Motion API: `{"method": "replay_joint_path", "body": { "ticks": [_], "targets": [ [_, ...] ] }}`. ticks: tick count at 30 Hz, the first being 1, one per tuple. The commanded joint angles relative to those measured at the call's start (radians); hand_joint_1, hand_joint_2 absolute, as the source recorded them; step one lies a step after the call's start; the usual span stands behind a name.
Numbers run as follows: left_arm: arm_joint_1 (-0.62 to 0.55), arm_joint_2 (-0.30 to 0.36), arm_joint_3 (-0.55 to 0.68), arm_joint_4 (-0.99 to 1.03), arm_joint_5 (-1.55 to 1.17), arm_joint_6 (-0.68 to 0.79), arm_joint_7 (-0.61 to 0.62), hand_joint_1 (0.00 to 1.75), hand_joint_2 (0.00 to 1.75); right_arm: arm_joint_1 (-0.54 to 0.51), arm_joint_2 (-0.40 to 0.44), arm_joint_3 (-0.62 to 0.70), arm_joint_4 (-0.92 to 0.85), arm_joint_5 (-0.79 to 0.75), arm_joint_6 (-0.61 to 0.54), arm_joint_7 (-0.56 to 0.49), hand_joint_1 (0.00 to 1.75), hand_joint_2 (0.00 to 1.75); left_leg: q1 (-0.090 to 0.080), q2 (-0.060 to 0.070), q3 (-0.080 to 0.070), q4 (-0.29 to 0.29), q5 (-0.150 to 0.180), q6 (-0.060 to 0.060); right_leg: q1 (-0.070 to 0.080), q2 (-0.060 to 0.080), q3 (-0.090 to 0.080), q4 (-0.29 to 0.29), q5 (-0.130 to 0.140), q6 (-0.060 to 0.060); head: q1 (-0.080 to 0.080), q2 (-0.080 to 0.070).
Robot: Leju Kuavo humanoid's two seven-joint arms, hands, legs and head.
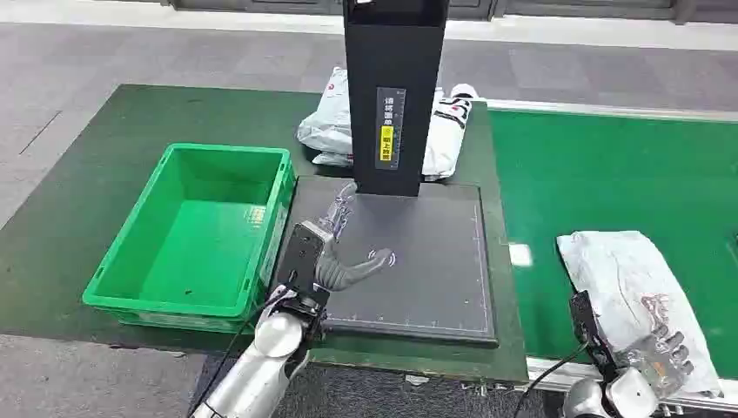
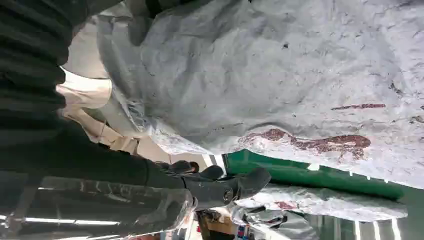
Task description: Moved the parcel from conveyor to table for the left to box.
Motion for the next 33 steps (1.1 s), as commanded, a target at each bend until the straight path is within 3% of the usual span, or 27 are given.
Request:
{"method": "replay_joint_path", "body": {
  "ticks": [1,7,8,20,27,33],
  "targets": [
    [-0.035,0.022,0.008,0.06,0.002,0.003,0.0,0.0,1.75,-0.034,0.008,-0.084,0.111,-0.062,-0.007,-0.033,0.0,1.75,0.001,0.001,0.006,-0.003,0.0,0.0,0.001,-0.001,0.006,-0.004,0.0,-0.001,0.0,0.0],
    [-0.03,0.027,0.01,0.046,-0.006,0.012,0.001,0.0,1.75,-0.021,0.006,-0.075,0.103,-0.085,-0.007,-0.038,0.0,1.75,0.0,0.001,0.003,-0.001,0.0,0.0,0.0,0.0,0.003,-0.001,0.0,-0.001,0.0,0.0],
    [-0.03,0.027,0.01,0.046,-0.006,0.012,0.001,0.0,1.75,-0.021,0.006,-0.075,0.103,-0.085,-0.007,-0.038,1.69,1.75,0.0,0.001,0.004,-0.002,0.0,0.0,0.001,-0.001,0.005,-0.003,0.0,-0.001,0.0,0.0],
    [0.001,0.037,0.025,0.007,-0.021,0.003,0.01,0.0,1.75,-0.038,0.015,-0.077,0.104,-0.095,0.019,-0.044,1.75,1.75,0.0,0.003,0.005,-0.002,-0.001,0.0,0.001,0.001,0.004,-0.003,0.0,-0.001,0.0,0.0],
    [0.009,0.04,0.053,0.011,-0.034,-0.003,0.003,0.0,1.75,-0.085,0.037,-0.061,0.09,-0.218,0.027,-0.176,1.75,1.75,0.001,0.004,0.004,-0.002,-0.001,0.0,0.001,0.003,0.003,-0.003,0.001,-0.001,0.0,0.0],
    [0.009,0.041,0.057,0.01,-0.034,-0.007,0.002,0.0,1.75,-0.084,0.045,-0.047,0.05,-0.24,0.05,-0.18,1.75,1.75,0.0,0.005,0.003,-0.002,-0.001,0.0,0.0,0.004,0.002,-0.001,0.001,-0.001,0.0,0.0]
  ]
}}
